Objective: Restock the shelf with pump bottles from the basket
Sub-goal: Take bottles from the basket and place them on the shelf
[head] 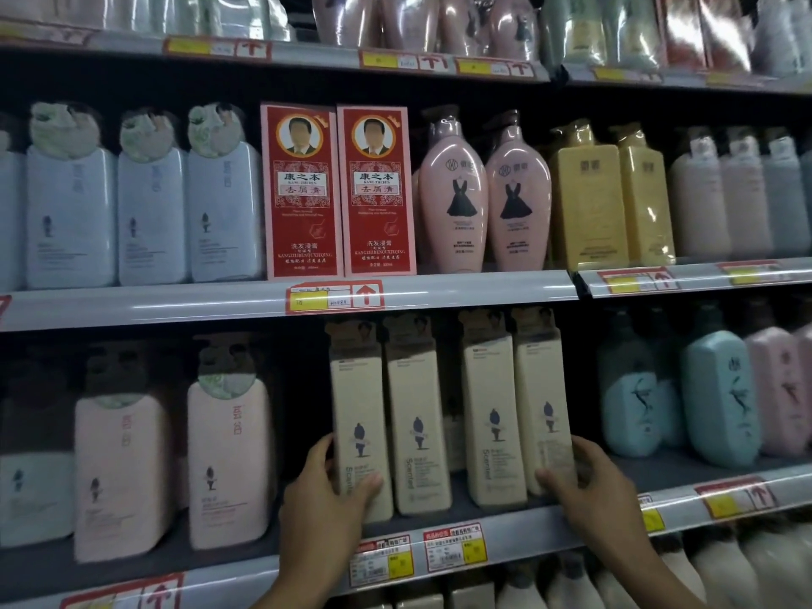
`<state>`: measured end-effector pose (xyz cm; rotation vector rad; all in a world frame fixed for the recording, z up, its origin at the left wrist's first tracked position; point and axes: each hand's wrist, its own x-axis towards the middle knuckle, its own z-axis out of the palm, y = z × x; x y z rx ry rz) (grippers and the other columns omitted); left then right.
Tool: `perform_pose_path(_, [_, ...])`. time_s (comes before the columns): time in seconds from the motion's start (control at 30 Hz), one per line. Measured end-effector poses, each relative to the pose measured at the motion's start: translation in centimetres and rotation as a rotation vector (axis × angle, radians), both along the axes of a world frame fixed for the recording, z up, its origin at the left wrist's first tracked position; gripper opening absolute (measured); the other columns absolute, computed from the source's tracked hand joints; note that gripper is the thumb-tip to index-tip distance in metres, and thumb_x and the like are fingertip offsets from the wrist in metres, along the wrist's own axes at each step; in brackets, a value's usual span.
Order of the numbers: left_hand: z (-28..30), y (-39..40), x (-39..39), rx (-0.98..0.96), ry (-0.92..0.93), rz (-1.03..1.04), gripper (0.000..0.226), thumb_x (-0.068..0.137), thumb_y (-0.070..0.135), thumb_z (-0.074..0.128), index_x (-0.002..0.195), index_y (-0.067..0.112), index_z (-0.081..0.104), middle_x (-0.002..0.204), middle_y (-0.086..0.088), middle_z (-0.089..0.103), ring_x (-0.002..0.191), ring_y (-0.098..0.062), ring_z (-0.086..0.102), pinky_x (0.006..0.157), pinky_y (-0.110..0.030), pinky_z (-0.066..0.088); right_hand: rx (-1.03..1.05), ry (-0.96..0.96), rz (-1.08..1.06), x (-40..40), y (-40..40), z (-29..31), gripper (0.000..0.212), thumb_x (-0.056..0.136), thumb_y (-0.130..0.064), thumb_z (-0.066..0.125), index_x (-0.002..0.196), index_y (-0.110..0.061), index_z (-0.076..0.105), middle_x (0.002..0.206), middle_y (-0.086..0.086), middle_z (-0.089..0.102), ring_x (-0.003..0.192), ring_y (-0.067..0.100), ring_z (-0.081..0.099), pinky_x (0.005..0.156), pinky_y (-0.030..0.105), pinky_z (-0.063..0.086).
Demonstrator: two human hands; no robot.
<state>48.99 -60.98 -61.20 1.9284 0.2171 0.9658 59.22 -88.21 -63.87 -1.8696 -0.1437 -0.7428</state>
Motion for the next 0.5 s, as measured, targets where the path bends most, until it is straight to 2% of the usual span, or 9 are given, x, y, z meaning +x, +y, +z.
perform_pose_path(0.1, [0.1,0.0,-0.2,-0.004,-0.008,-0.03,0.076,0.077,0.024,0.084,0.142,0.03,0.046,0.111,0.015,0.065,0.096,-0.005,0.06,0.095,-0.034,0.055,0.0,0.007,0.001,-0.4,0.1,0.3,0.052,0.077,-0.016,0.083,0.124,-0.012,0.061,0.113,0.008,0.073,0.107,0.026,0.068,0.088,0.033,0.049])
perform_pose_path(0.17, [0.0,0.1,-0.3,-0.017,-0.011,-0.055,0.077,0.078,0.023,0.084,0.144,0.028,0.044,0.121,0.009,0.066,0.098,-0.006,0.058,0.095,-0.035,0.054,-0.026,-0.04,-0.084,-1.2,0.4,0.5,0.063,0.077,-0.024,0.084,0.132,-0.01,0.055,0.125,0.009,0.066,0.12,0.028,0.06,0.095,0.036,0.046])
perform_pose_path(0.2, [-0.1,0.2,-0.3,-0.025,-0.011,-0.066,0.078,0.078,0.022,0.083,0.144,0.027,0.044,0.122,0.009,0.066,0.098,-0.006,0.058,0.094,-0.033,0.053,-0.073,-0.122,-0.156,-1.8,0.8,0.5,0.068,0.076,-0.028,0.085,0.134,-0.01,0.054,0.128,0.009,0.061,0.122,0.028,0.055,0.098,0.036,0.044])
perform_pose_path(0.27, [-0.1,0.0,-0.3,-0.024,-0.015,-0.079,0.074,0.079,0.02,0.082,0.143,0.026,0.045,0.109,0.017,0.063,0.095,-0.004,0.057,0.086,-0.023,0.05,-0.196,-0.335,-0.239,-2.5,1.9,0.6,0.066,0.072,-0.029,0.087,0.129,-0.011,0.059,0.121,0.009,0.057,0.115,0.027,0.051,0.094,0.03,0.041])
perform_pose_path(0.3, [-0.1,-0.1,-0.3,-0.015,-0.016,-0.078,0.071,0.08,0.019,0.082,0.141,0.026,0.047,0.103,0.021,0.06,0.093,-0.003,0.057,0.082,-0.02,0.048,-0.225,-0.379,-0.224,-2.7,2.5,0.7,0.062,0.073,-0.028,0.087,0.127,-0.012,0.06,0.117,0.007,0.058,0.111,0.025,0.052,0.092,0.028,0.041])
perform_pose_path(0.43, [-0.2,-0.1,-0.4,-0.005,-0.009,-0.07,0.071,0.08,0.021,0.082,0.141,0.028,0.046,0.111,0.016,0.061,0.099,-0.006,0.057,0.092,-0.03,0.051,-0.119,-0.207,-0.022,-2.9,5.2,1.0,0.051,0.081,-0.025,0.08,0.126,-0.025,0.054,0.108,-0.007,0.061,0.103,0.015,0.06,0.091,0.035,0.052])
perform_pose_path(0.5, [-0.3,0.2,-0.3,0.002,0.007,-0.084,0.073,0.08,0.022,0.081,0.142,0.029,0.044,0.11,0.02,0.058,0.101,-0.005,0.057,0.095,-0.032,0.052,-0.092,-0.206,-0.015,-2.7,6.0,0.8,0.044,0.083,-0.024,0.077,0.121,-0.025,0.056,0.107,-0.007,0.064,0.1,0.015,0.062,0.091,0.038,0.054])
